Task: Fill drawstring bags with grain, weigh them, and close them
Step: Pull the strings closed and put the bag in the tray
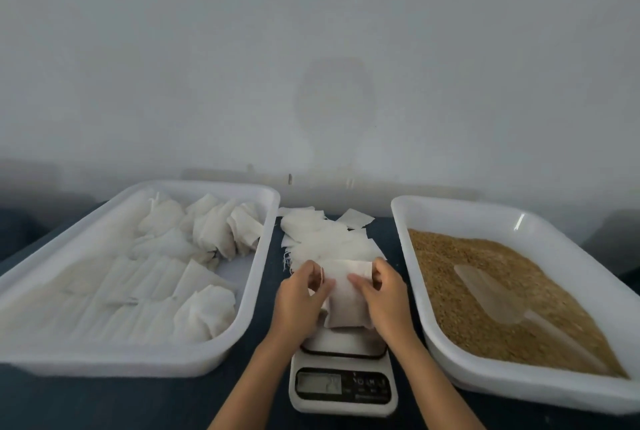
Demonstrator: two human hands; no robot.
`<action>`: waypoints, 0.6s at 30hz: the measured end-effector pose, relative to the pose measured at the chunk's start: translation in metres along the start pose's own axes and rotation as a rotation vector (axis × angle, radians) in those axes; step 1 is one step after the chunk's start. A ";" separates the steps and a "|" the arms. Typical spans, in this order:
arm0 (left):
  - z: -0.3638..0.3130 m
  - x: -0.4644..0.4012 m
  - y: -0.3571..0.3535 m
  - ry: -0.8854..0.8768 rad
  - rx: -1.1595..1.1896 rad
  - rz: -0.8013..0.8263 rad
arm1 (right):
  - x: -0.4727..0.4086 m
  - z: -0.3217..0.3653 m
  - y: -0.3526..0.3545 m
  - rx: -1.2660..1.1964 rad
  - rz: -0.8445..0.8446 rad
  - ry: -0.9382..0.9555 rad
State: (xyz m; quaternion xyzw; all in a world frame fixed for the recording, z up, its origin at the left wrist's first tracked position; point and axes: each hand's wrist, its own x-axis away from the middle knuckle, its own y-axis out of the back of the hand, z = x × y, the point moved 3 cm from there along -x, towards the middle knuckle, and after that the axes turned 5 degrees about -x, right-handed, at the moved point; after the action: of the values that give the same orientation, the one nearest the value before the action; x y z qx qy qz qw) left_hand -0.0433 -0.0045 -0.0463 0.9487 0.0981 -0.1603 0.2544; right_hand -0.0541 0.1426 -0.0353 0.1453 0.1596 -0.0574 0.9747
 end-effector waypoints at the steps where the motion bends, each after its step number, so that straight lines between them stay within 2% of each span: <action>1: 0.002 0.000 0.000 -0.010 -0.017 -0.002 | 0.000 -0.002 0.000 0.018 0.003 0.010; 6: 0.011 -0.002 0.001 -0.039 -0.110 -0.047 | 0.001 -0.016 0.001 0.136 0.064 0.021; 14: 0.036 -0.005 0.014 0.125 0.060 -0.199 | 0.010 -0.029 0.019 -0.112 -0.075 -0.046; 18: 0.050 -0.005 0.017 0.189 0.098 -0.226 | 0.009 -0.034 0.019 -0.217 -0.088 -0.082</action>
State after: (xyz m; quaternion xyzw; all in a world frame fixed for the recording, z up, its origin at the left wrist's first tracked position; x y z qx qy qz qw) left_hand -0.0561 -0.0457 -0.0781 0.9537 0.2200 -0.1024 0.1775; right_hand -0.0525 0.1705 -0.0642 0.0294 0.1311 -0.0886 0.9870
